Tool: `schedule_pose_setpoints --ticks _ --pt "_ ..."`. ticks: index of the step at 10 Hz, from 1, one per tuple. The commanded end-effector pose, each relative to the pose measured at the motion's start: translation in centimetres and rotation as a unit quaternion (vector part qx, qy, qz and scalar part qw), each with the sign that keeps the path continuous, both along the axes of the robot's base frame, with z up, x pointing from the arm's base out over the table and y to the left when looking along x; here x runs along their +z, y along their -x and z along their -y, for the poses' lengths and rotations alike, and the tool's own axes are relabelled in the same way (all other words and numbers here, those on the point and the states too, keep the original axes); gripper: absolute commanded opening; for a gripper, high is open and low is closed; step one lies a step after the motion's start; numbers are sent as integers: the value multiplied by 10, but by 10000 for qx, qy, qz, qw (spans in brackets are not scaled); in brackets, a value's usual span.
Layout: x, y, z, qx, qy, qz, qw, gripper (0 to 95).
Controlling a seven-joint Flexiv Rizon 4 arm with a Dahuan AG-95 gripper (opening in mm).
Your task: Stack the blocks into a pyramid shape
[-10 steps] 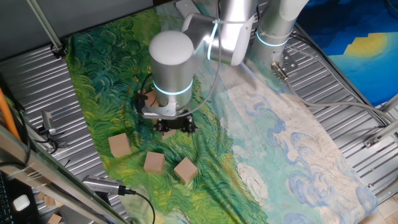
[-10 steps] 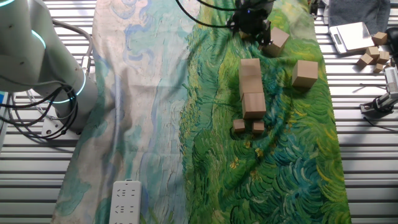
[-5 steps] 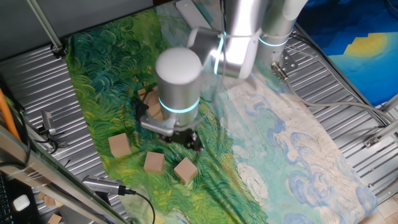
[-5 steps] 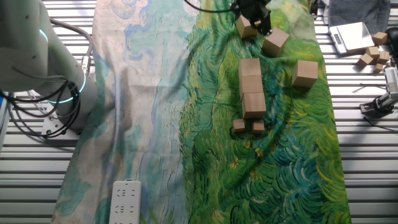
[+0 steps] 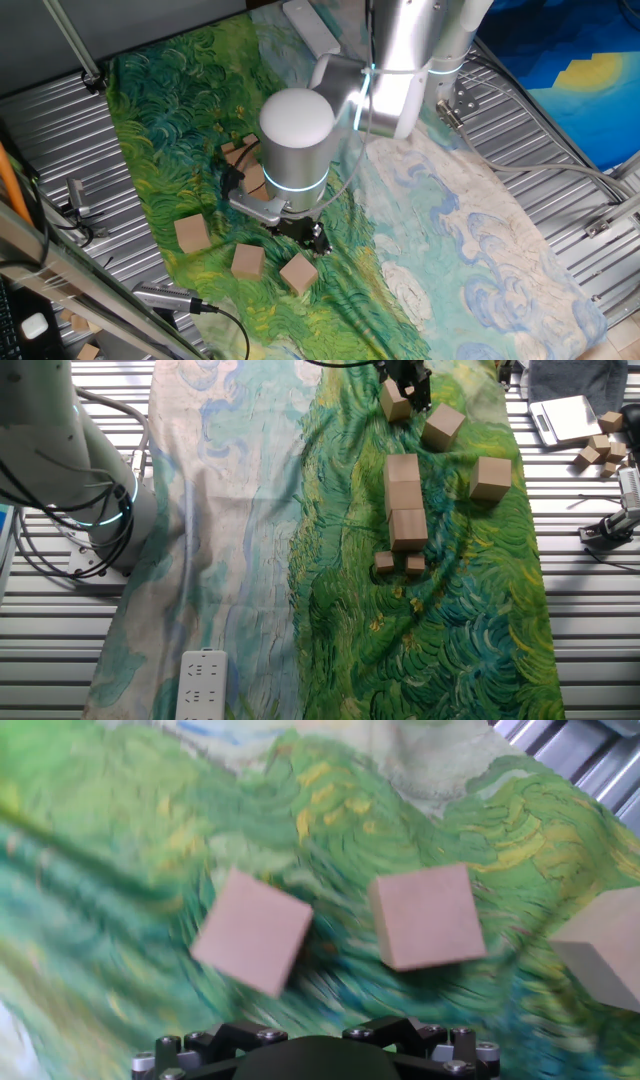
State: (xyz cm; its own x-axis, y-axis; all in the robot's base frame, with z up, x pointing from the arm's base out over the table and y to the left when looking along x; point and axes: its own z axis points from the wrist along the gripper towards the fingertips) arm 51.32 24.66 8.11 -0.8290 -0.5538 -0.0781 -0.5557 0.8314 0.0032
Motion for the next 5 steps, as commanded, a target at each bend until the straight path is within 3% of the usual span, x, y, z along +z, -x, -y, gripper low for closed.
schedule_pose_setpoints --ticks 1,5 --pt "0 1 -1 153 -4 -135 9998 950" --pt "0 1 -1 322 23 -316 9990 950"
